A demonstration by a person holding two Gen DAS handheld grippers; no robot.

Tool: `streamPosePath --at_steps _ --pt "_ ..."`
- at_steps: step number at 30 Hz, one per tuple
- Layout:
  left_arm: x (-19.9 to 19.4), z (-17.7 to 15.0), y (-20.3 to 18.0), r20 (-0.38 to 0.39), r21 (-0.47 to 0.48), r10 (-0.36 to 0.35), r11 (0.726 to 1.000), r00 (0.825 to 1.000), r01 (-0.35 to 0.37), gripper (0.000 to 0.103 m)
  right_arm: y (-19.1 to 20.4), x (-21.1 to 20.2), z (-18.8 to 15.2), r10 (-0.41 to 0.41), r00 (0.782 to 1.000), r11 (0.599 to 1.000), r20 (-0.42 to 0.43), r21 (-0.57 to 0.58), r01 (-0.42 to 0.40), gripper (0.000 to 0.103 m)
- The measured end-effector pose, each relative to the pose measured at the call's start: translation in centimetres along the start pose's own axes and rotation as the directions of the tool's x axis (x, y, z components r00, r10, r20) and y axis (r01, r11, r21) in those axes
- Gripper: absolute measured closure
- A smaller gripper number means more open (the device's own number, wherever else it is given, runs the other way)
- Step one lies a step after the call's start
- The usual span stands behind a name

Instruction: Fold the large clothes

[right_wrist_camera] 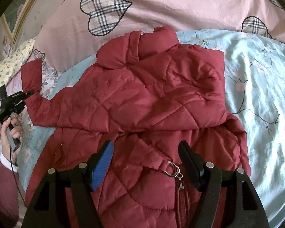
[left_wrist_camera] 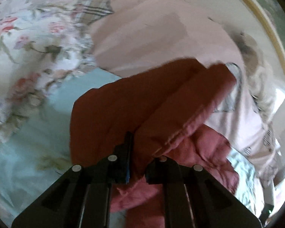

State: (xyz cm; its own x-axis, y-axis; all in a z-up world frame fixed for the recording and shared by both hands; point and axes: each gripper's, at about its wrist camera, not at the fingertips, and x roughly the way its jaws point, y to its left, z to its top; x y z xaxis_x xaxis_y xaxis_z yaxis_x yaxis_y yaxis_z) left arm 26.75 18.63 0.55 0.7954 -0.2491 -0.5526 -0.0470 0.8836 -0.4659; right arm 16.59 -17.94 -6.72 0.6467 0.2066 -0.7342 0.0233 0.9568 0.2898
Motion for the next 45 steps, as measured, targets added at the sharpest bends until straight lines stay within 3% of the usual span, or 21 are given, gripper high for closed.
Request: streamPosePath --at_steps 8,14,21,29,35,41,43,44,45 --pt "-0.1 -3.2 -8.1 -0.055 0.106 -0.139 0.984 0.989 0.145 0.095 -0.8 -0.4 0.0 0.023 1.0 0.999 0.003 0.037 -0.023 0.031" --pt "2.1 -7.2 -14.2 -0.149 0.195 -0.193 0.956 0.97 0.22 0.095 -1.8 -1.1 0.5 0.051 0.999 0.996 0.019 0.072 -0.052 0.031" --pt "5.6 -12.8 -19.5 -0.265 0.274 -0.188 0.926 0.946 0.261 0.095 -3.6 -1.7 1.5 0.086 0.995 0.986 0.044 0.139 -0.091 0.031" --pt "7.0 -15.9 -22.8 -0.284 0.339 -0.177 0.901 0.942 0.272 0.095 -5.4 -1.5 4.0 0.167 0.982 0.958 0.088 0.222 -0.183 0.029" --pt "7.8 -17.7 -24.0 -0.263 0.402 -0.144 0.883 0.954 0.244 0.095 -7.1 1.1 6.0 0.328 0.938 0.869 0.11 0.355 -0.346 0.023" --pt "8.1 -18.0 -24.1 -0.266 0.401 -0.144 0.883 0.953 0.245 0.095 -7.4 6.2 6.8 0.444 0.894 0.775 0.056 0.478 -0.415 0.023" --pt "8.1 -18.1 -24.1 -0.27 0.401 -0.143 0.882 0.952 0.247 0.095 -7.1 7.0 6.9 0.462 0.886 0.764 0.047 0.486 -0.424 0.037" --pt "8.2 -18.1 -24.1 -0.274 0.401 -0.137 0.883 0.952 0.243 0.095 -6.9 7.3 6.9 0.457 0.889 0.77 0.039 0.484 -0.417 0.062" --pt "8.3 -18.1 -24.1 -0.282 0.402 -0.128 0.884 0.951 0.238 0.095 -6.8 7.3 7.0 0.437 0.899 0.783 0.033 0.478 -0.398 0.078"
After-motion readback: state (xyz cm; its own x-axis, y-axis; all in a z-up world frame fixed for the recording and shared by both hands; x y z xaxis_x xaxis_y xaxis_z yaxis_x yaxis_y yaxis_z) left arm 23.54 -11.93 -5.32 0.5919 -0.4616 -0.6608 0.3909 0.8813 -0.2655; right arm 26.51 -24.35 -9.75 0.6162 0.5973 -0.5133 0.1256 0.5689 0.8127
